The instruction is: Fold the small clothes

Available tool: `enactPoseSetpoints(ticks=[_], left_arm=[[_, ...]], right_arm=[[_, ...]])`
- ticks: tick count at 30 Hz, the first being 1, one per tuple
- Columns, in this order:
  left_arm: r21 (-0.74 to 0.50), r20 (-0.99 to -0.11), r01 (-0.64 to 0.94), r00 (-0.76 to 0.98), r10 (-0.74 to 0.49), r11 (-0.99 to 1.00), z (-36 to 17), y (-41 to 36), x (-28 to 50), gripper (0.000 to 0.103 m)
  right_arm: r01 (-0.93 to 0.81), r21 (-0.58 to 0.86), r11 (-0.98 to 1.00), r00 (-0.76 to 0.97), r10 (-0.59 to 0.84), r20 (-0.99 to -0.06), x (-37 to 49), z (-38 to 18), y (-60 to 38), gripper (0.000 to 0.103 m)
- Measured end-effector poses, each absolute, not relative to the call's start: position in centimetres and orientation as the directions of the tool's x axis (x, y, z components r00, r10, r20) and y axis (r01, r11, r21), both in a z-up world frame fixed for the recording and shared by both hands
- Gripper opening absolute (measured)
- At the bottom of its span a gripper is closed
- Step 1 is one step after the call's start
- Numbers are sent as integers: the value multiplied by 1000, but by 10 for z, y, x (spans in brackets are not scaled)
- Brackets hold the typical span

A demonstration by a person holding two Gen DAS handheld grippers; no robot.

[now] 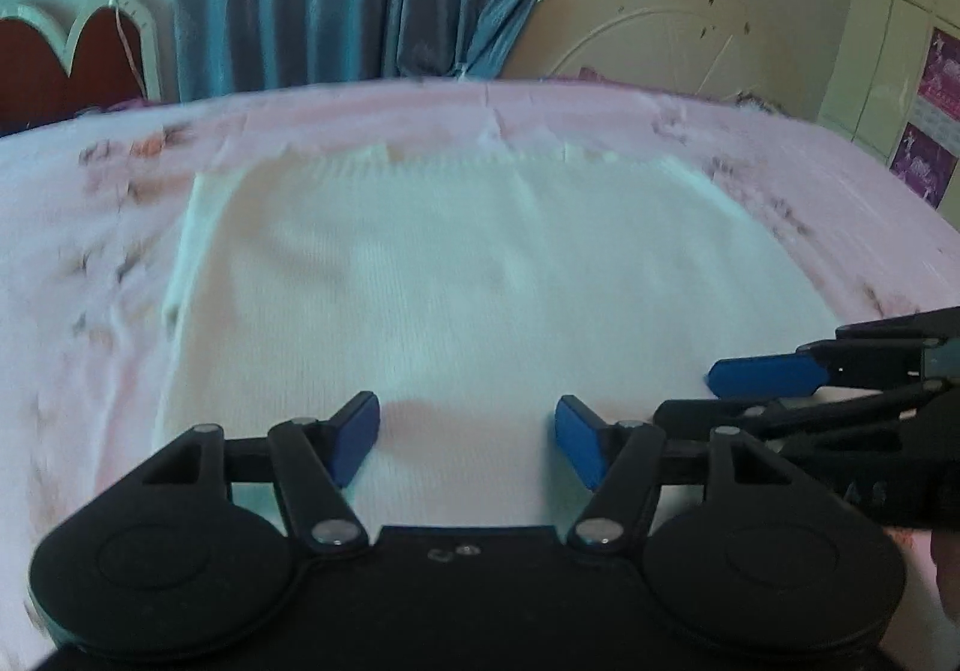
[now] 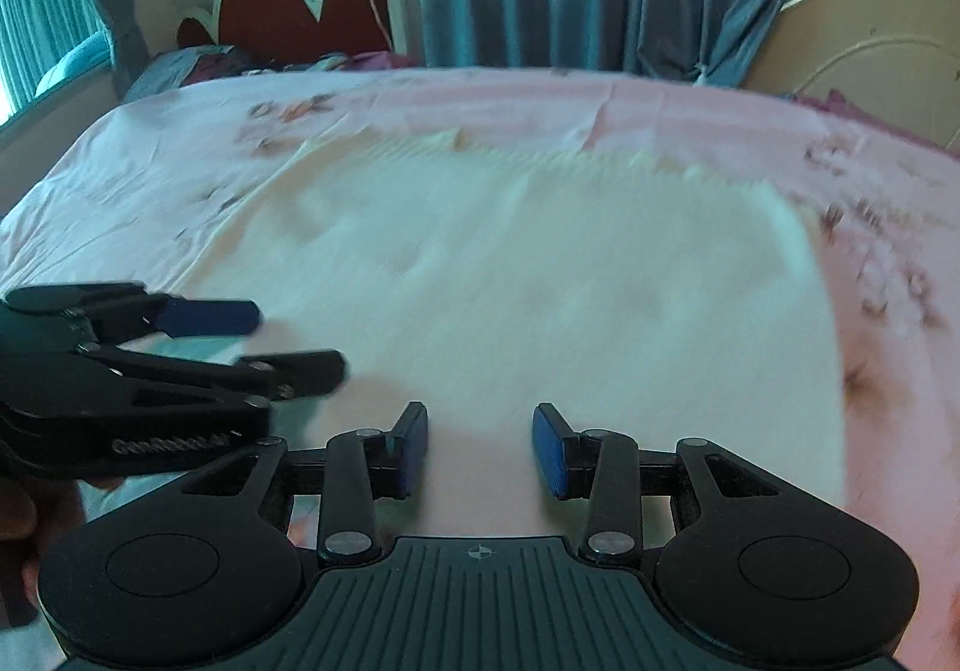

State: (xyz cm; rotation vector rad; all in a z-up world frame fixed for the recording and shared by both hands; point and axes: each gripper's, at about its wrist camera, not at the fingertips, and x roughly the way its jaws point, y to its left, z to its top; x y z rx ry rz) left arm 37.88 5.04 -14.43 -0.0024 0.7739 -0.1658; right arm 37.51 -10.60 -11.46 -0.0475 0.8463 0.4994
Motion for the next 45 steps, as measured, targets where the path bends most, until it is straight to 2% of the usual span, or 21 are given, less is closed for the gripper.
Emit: enactPoseSetpoints(ticks=[3, 9, 14, 17, 18, 20, 23, 25, 27, 29, 30, 33, 35, 37, 43, 45], left_arm=[[-56, -694, 131, 708, -132, 990, -144, 52, 374, 64], [-30, -696, 28, 717, -41, 999, -143, 96, 356, 65], [-26, -696, 11, 718, -26, 1000, -140, 106, 346, 64], [-34, -677, 20, 735, -38, 999, -130, 96, 342, 61], [-46, -672, 29, 738, -53, 999, -128, 92, 341, 61], [-70, -675, 45, 734, -80, 997, -127, 78, 344, 61], [-75, -681, 91, 723, -118, 993, -131, 48, 349, 62], [-51, -686, 128, 716, -129, 990, -136, 27, 351, 71], [-21, -696, 131, 710, -109, 991, -143, 15, 355, 74], [-26, -696, 114, 711, -100, 993, -143, 21, 356, 72], [-33, -692, 96, 716, -92, 995, -140, 30, 355, 68], [-11, -689, -23, 725, 9, 1000, -138, 69, 351, 64], [-49, -700, -88, 713, 28, 995, -143, 94, 351, 61], [-92, -697, -98, 717, 6, 991, -143, 105, 351, 59], [-64, -709, -106, 705, 30, 992, -138, 98, 351, 54], [-58, -710, -106, 704, 34, 993, -139, 97, 350, 54]], right_arm=[[-427, 153, 891, 563, 395, -727, 367, -114, -108, 40], [-252, 86, 964, 621, 229, -750, 363, -117, -175, 40], [-200, 106, 974, 617, 209, -759, 358, -113, -199, 40], [-207, 106, 973, 660, 219, -719, 349, -99, -194, 39], [-210, 102, 972, 665, 218, -714, 347, -97, -192, 38], [-214, 123, 969, 654, 236, -719, 348, -98, -189, 17], [-246, 166, 955, 629, 287, -722, 350, -101, -173, 16], [-277, 156, 948, 615, 300, -729, 352, -103, -158, 16], [-293, 147, 945, 599, 302, -742, 354, -109, -150, 16], [-278, 141, 950, 599, 286, -748, 356, -112, -158, 16], [-241, 128, 962, 611, 253, -751, 357, -112, -168, 16], [-113, 132, 985, 632, 174, -755, 358, -117, -207, 16], [-78, 138, 987, 629, 156, -762, 359, -121, -221, 16], [-78, 137, 987, 624, 156, -766, 359, -124, -222, 16], [-119, 131, 984, 668, 177, -722, 350, -107, -215, 16], [-135, 117, 984, 637, 177, -751, 353, -113, -210, 16]])
